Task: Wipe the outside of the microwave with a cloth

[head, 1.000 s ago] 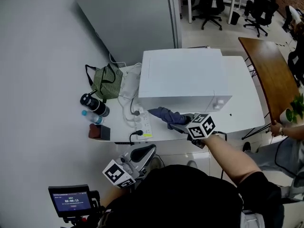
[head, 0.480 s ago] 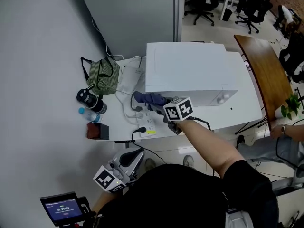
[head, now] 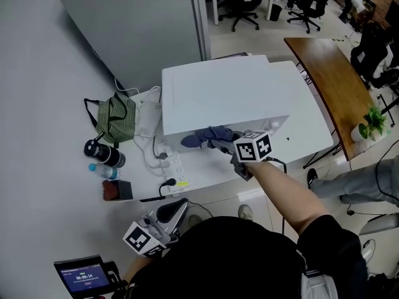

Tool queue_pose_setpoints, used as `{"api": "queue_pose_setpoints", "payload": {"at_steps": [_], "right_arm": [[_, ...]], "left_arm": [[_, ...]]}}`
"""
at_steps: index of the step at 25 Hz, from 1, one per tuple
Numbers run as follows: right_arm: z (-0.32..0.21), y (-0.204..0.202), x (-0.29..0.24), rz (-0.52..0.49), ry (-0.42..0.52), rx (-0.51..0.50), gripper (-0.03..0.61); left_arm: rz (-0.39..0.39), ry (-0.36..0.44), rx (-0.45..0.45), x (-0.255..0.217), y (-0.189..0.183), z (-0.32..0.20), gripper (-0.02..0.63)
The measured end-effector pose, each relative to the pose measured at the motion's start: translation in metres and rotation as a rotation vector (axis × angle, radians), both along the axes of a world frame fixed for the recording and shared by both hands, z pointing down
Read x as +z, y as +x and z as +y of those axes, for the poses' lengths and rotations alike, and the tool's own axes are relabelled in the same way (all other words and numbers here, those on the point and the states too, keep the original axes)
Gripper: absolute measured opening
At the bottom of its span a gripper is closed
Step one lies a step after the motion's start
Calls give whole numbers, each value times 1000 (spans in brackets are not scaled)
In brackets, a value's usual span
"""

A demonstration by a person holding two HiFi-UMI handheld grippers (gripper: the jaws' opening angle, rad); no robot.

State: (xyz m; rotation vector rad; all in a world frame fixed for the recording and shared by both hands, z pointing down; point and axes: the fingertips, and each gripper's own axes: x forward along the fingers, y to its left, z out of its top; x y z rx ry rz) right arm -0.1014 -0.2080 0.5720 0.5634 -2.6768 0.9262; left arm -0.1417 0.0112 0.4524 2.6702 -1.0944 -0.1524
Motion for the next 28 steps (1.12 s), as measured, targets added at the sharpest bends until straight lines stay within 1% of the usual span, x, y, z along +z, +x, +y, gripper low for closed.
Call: {"api": "queue_pose_setpoints", "payload": {"at_steps": [5, 10, 13, 17, 19, 21, 23, 26, 28], "right_arm": [[-31, 114, 0, 30, 4, 131, 97], [-52, 206, -2, 34, -10, 284, 97], [-61, 246, -3, 28, -15, 356, 94], [-63, 267, -8, 18, -25, 401, 92], [-54, 262, -12, 27, -1, 396, 89], [-34, 231, -14, 40, 33, 332, 87], [-7, 176, -6, 54, 41, 214, 87], [29, 77, 27, 78, -7, 17, 87], [42, 14, 51, 87, -39, -78, 87]], "left_arm": [[3, 2, 81, -3, 45, -19, 3], [-9, -8, 138, -6, 70, -25, 3], [-8, -6, 142, -7, 73, -24, 3], [-4, -11, 128, -2, 62, -18, 3], [12, -6, 110, 1, 51, -14, 3], [31, -5, 82, 4, 36, -9, 3], [42, -12, 47, 7, 17, 0, 3], [68, -15, -24, 10, -10, 15, 3], [72, -22, -79, 14, -30, 27, 3]]}}
